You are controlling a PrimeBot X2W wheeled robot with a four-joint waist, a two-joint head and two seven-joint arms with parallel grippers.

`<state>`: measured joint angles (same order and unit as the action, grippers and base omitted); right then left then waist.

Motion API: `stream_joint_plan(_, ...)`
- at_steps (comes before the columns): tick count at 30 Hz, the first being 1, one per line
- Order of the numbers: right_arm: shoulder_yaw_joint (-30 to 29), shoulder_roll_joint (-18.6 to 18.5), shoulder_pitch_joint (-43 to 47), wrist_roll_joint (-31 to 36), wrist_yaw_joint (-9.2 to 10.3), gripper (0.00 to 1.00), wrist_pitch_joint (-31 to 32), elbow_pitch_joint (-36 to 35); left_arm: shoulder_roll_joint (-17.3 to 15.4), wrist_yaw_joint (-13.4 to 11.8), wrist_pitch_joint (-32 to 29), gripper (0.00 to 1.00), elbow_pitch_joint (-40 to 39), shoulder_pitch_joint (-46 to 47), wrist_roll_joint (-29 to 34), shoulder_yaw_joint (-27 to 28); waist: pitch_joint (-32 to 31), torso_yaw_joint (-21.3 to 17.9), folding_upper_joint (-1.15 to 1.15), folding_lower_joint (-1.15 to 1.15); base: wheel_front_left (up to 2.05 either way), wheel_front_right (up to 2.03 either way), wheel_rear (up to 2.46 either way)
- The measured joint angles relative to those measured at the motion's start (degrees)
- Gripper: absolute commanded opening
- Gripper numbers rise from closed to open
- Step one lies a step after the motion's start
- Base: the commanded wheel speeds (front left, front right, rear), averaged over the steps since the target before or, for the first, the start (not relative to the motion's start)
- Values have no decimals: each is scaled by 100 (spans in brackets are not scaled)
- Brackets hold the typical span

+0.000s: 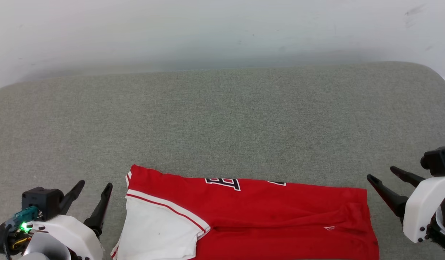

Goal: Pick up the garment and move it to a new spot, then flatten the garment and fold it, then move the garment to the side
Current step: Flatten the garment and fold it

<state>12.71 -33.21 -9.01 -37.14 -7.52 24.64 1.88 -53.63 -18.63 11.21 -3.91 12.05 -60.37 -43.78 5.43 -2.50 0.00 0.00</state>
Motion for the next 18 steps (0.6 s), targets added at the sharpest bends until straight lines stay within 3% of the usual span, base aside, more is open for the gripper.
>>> stream_joint_plan(6, -174, -146, 36, 92, 0, 100, 829, -91, 299, -547, 359, 100, -40, -175, 454, 474, 0, 65, 0, 0, 0, 0, 0)
stream_joint_plan(9, -204, -166, 121, 60, 1, 100, 1271, -69, 608, -760, 368, 100, -119, -290, 906, 979, 38, 117, 0, 0, 0, 0, 0)
stream_joint_plan(13, -300, -63, 153, 25, 1, 100, 1590, 10, 1077, -880, 369, 100, -244, -643, 1733, 1700, 107, 213, 0, 0, 0, 0, 0)
stream_joint_plan(18, -266, 123, 170, 100, 1, 100, 1831, 208, 1717, -854, 369, 100, -368, -1071, 2528, 2482, 209, 360, 0, 1, 0, 0, 0)
